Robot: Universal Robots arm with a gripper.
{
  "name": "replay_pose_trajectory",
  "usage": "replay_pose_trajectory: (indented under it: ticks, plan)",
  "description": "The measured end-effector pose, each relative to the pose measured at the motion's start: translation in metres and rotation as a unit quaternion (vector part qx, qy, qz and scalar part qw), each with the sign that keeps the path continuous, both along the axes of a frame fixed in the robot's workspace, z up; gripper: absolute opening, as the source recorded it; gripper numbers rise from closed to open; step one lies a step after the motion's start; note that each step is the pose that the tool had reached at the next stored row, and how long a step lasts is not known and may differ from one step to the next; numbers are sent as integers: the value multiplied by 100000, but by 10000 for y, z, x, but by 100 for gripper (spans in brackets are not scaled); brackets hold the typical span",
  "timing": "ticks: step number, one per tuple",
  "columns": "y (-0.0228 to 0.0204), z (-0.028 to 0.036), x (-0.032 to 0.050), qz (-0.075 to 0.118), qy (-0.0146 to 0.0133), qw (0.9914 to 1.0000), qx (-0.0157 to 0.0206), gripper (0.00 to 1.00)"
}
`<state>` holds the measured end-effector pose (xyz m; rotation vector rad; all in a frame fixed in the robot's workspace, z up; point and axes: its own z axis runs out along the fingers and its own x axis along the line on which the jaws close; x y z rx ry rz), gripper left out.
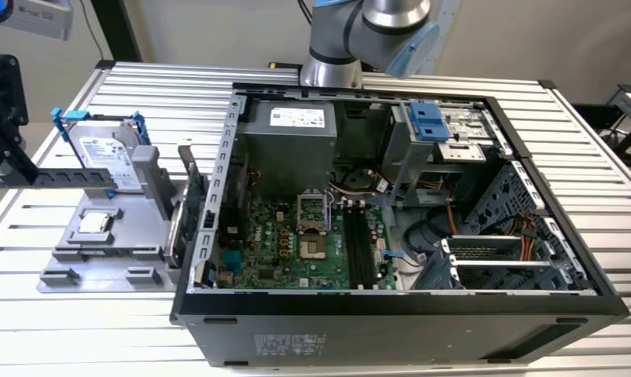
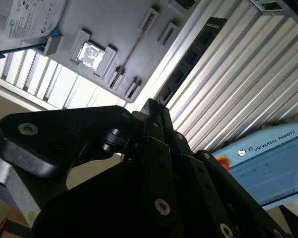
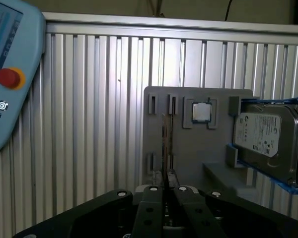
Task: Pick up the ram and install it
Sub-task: 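Pick up the ram and move it above insertion slot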
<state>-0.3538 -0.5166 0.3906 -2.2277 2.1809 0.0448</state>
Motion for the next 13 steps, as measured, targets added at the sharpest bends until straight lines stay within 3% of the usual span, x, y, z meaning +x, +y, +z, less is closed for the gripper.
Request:
replay_pose_trajectory:
  ticks: [13]
  plan:
    - [0,0,329,4,44,100000,-1,0]
